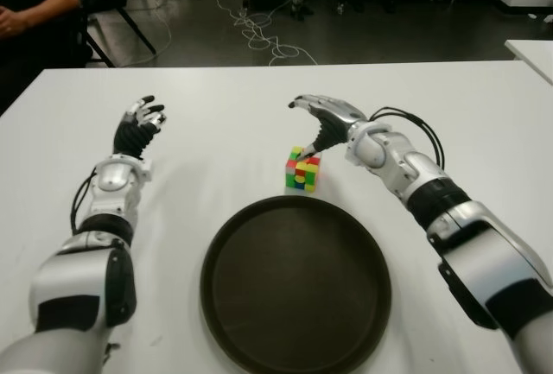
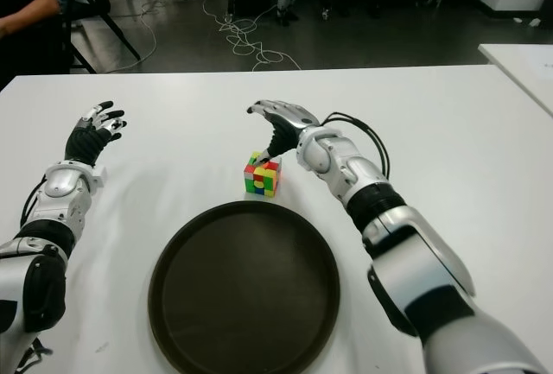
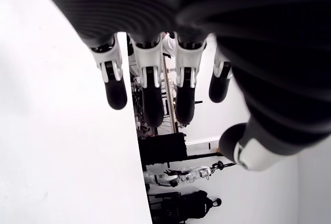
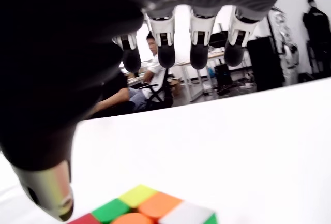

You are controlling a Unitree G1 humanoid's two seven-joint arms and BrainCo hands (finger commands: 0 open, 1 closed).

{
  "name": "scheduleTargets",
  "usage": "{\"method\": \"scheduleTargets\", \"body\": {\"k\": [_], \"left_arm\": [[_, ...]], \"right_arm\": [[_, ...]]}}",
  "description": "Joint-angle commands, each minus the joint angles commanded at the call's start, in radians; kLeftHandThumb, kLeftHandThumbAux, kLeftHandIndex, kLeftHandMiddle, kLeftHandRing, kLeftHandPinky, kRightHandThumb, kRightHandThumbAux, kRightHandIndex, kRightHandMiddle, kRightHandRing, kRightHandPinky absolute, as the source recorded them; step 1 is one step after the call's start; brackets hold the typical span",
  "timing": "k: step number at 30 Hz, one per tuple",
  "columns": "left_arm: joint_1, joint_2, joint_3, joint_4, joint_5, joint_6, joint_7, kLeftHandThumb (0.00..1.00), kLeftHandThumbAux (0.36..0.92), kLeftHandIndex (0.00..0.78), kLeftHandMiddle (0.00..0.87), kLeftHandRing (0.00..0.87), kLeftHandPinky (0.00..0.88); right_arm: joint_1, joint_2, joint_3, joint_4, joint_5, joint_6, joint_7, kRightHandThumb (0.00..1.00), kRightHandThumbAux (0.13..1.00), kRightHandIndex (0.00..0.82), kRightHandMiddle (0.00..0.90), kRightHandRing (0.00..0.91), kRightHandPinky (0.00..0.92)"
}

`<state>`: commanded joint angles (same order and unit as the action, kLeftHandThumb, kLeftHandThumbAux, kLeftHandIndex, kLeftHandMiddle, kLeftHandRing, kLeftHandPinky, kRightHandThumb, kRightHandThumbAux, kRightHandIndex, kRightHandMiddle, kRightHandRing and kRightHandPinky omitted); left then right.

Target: Pick up the Rubik's Cube and put it in the plate

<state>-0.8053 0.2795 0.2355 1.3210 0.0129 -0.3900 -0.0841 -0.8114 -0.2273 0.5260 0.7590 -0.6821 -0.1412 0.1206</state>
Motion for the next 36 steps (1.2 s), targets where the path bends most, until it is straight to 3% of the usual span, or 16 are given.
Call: {"method": "scheduleTargets", "body": {"k": [10,36], "left_arm": [[-0.002,0.001,0.0,0.002,0.001,0.007,0.001,0.192,0.597,0.114,0.194,0.164,0.112],[-0.008,0.008,-0.005,0.004,0.006,0.019,-0.007,0.194,0.585,0.123,0.195,0.178,0.14]], "right_arm": [[0.026,-0.007,0.024,-0.032,-0.028,0.057,0.036,0.0,0.742,0.031,0.035,0.045,0.07],[-0.019,0.016,0.102,0.077,-0.134,0.106,-0.079,0.0,0.801,0.024,0.035,0.044,0.062]]}}
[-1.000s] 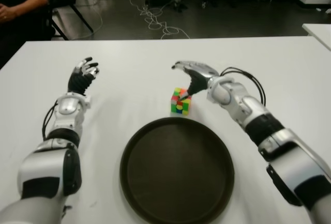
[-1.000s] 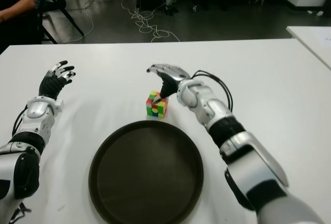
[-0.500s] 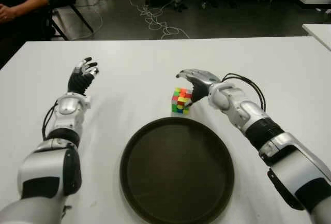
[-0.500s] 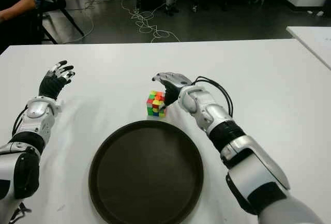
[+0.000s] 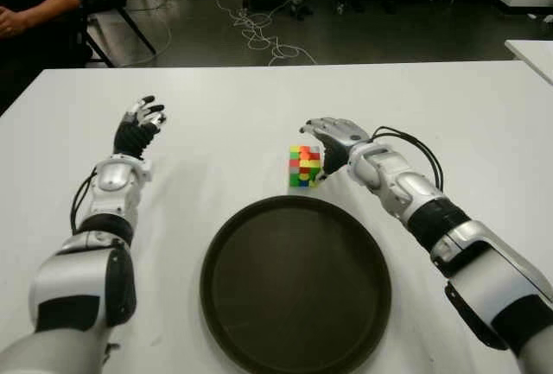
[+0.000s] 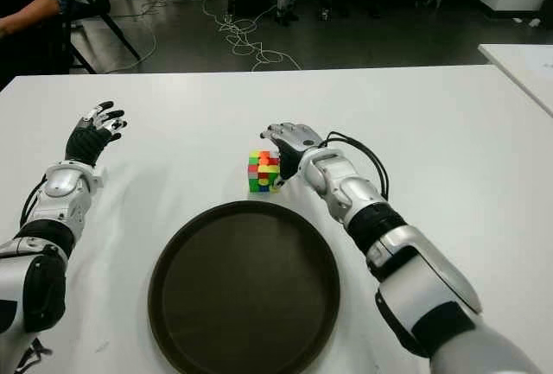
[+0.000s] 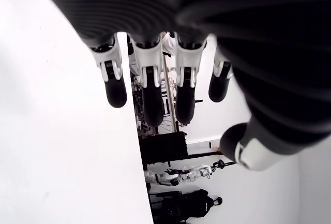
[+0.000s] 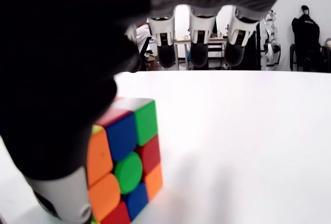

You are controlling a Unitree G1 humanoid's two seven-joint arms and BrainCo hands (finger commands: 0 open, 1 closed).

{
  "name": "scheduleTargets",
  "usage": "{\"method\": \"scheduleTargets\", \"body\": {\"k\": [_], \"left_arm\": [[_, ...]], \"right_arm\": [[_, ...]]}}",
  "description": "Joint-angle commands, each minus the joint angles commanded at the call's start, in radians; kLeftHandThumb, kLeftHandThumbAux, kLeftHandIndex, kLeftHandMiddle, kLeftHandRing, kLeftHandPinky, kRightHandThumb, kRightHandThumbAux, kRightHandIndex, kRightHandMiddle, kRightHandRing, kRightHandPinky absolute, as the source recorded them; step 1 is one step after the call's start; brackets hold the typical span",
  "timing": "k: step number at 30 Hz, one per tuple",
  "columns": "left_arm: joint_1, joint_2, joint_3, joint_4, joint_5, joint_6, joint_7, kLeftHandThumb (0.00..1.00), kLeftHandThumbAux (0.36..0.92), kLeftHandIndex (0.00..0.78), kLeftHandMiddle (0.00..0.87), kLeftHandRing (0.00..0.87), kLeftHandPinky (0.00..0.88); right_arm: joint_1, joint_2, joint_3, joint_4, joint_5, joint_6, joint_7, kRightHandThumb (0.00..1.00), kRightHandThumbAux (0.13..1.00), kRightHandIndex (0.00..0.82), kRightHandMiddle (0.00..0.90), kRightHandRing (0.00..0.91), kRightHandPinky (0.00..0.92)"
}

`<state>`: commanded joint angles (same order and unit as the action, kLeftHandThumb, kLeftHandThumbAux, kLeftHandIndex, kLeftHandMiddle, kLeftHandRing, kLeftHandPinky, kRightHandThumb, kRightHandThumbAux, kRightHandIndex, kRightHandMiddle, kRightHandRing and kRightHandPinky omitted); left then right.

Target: Pick up the Rubik's Cube and put it in the plate

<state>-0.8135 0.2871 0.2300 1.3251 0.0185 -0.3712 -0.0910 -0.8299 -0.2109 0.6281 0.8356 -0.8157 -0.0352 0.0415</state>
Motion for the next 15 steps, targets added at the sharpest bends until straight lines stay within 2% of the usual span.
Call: {"method": "scheduleTargets", "body": {"k": [12,15], "left_arm": [[0.0,0.001,-0.002,-0.002,0.004,0.007,0.011,0.185,0.605,0.125,0.195,0.171,0.136],[0.0,0.0,-0.005,-0.002,0.007,0.004,0.015,0.178,0.588,0.134,0.196,0.172,0.137]], "right_arm": [[0.02,0.006,0.003,-0.007,-0.004,0.016,-0.005,0.0,0.782,0.016,0.03,0.035,0.054],[0.02,0.008,0.006,-0.004,-0.008,0.027,-0.003,0.0,0.778,0.014,0.031,0.039,0.057]]}}
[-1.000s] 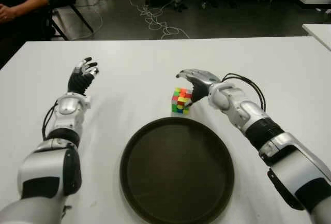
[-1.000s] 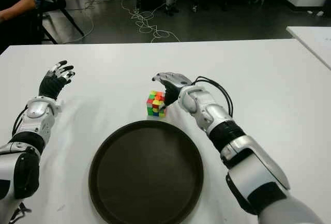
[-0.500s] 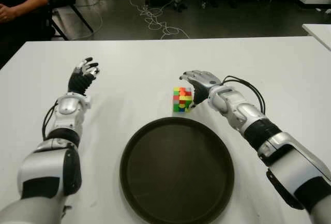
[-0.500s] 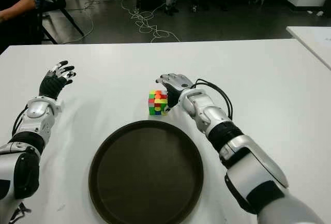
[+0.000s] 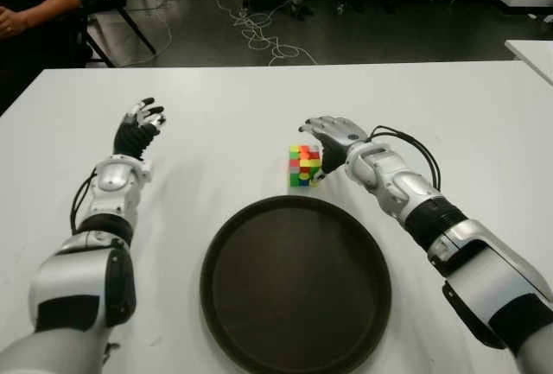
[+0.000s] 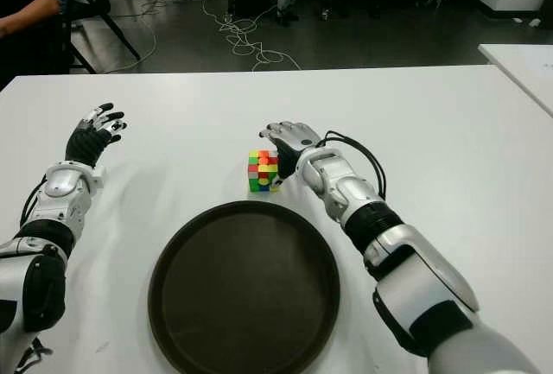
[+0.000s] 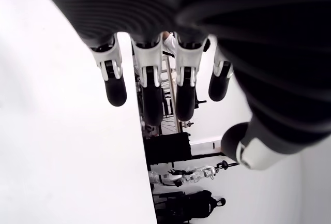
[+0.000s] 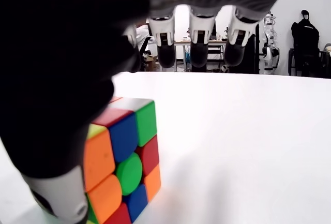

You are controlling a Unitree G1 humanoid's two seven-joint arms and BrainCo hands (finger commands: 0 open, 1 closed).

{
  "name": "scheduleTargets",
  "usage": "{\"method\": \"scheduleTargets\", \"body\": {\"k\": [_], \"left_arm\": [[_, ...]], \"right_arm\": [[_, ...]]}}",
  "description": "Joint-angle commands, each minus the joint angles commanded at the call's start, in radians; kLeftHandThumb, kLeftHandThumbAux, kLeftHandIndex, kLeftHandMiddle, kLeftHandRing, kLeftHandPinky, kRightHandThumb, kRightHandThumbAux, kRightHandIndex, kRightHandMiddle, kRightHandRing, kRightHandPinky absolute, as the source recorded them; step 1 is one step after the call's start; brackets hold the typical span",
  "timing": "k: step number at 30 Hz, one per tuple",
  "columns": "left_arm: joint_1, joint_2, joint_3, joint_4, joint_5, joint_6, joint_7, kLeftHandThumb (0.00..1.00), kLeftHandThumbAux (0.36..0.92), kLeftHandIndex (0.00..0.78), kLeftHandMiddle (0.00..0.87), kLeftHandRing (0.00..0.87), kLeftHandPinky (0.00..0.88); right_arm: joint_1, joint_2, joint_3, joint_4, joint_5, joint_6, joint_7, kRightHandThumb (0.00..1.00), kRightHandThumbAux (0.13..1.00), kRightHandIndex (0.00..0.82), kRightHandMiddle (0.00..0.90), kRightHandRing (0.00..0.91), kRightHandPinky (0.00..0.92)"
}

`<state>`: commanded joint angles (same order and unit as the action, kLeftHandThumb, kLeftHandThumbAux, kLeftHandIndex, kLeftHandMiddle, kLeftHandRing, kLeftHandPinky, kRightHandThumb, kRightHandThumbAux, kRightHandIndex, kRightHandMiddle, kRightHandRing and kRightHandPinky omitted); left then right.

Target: Pick up the Rubik's Cube and put it in the plate

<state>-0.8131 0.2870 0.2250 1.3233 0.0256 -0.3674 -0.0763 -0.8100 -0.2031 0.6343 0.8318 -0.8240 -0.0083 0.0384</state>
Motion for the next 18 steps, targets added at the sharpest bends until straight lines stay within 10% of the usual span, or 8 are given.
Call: {"method": "scheduleTargets", "body": {"k": [18], "left_arm": [[-0.002,-0.004,0.006,-0.002,-0.01,0.0,-0.017,0.221,0.605,0.128,0.2,0.185,0.163]], "right_arm": [[-0.01,0.023,0.01,0.073,-0.005,0.016,-0.074,0.0,0.807,0.039,0.044,0.054,0.073]]}}
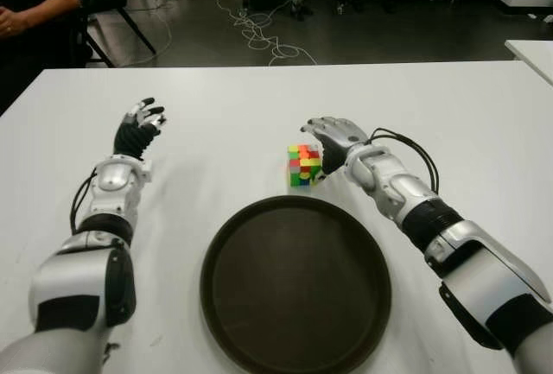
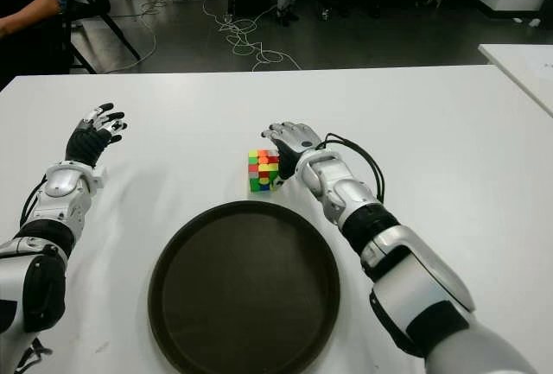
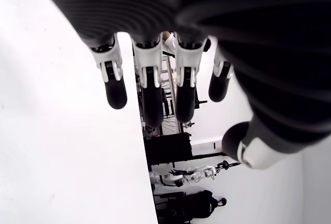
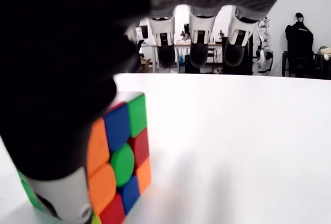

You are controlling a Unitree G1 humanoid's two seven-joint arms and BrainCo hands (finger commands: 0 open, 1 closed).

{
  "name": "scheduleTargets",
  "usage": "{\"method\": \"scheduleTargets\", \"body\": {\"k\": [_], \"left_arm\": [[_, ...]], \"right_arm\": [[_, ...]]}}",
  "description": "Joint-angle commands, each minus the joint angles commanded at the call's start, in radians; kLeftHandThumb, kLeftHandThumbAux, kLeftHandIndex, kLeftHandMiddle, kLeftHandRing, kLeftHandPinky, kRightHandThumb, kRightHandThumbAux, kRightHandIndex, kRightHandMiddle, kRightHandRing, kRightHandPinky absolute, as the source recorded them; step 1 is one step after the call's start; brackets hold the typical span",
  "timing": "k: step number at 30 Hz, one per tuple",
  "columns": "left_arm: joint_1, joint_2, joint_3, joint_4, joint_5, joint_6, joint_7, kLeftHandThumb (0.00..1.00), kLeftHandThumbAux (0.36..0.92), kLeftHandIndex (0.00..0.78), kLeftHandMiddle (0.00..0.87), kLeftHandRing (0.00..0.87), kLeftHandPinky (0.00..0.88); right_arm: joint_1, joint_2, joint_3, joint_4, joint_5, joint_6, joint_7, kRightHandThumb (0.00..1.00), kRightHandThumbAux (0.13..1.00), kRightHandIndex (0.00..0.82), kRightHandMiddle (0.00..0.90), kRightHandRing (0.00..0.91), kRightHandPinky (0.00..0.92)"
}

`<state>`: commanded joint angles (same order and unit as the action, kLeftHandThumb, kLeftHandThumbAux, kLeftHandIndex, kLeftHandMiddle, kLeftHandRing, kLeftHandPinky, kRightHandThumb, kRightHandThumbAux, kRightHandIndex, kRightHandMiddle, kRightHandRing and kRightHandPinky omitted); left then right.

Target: Pick up the Rubik's Cube and put it in the plate

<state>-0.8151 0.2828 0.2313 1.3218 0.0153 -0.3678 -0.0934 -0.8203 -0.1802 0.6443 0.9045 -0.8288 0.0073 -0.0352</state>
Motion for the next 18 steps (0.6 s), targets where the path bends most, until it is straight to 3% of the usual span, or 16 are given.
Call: {"method": "scheduleTargets", "body": {"k": [18], "left_arm": [[-0.001,-0.003,-0.004,-0.002,0.006,-0.006,0.015,0.219,0.59,0.147,0.205,0.189,0.164]], "right_arm": [[-0.017,0.025,0.004,0.072,0.011,-0.04,-0.049,0.0,0.815,0.043,0.041,0.047,0.067]]}}
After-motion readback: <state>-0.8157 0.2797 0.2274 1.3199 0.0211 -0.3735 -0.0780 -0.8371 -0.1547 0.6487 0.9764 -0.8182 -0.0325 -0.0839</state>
